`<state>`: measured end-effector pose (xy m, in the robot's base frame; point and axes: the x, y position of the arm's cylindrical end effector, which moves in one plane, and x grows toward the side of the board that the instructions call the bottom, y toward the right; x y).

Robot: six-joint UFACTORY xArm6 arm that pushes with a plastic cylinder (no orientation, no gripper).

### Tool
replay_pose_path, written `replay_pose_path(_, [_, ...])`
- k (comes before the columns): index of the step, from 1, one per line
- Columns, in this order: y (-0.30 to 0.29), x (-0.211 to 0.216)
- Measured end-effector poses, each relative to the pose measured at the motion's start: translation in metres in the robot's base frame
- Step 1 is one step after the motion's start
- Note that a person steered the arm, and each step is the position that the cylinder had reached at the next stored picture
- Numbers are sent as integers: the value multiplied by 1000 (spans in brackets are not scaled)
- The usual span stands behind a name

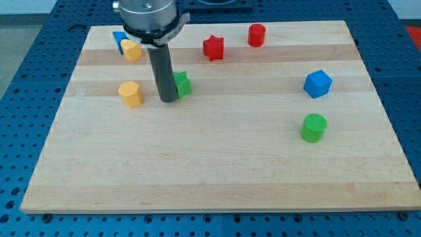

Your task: Move green star below the red star

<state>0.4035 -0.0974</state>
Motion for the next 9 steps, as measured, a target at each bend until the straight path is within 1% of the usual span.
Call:
replay_pose_path(2, [-9,-46])
replay_pose_path(3, [-4,-61])
replay_pose_path(4, [1,-62])
replay_pose_path(6, [-1,-50])
replay_pose_path(7, [15,-49])
replay_pose_path(9, [65,-49])
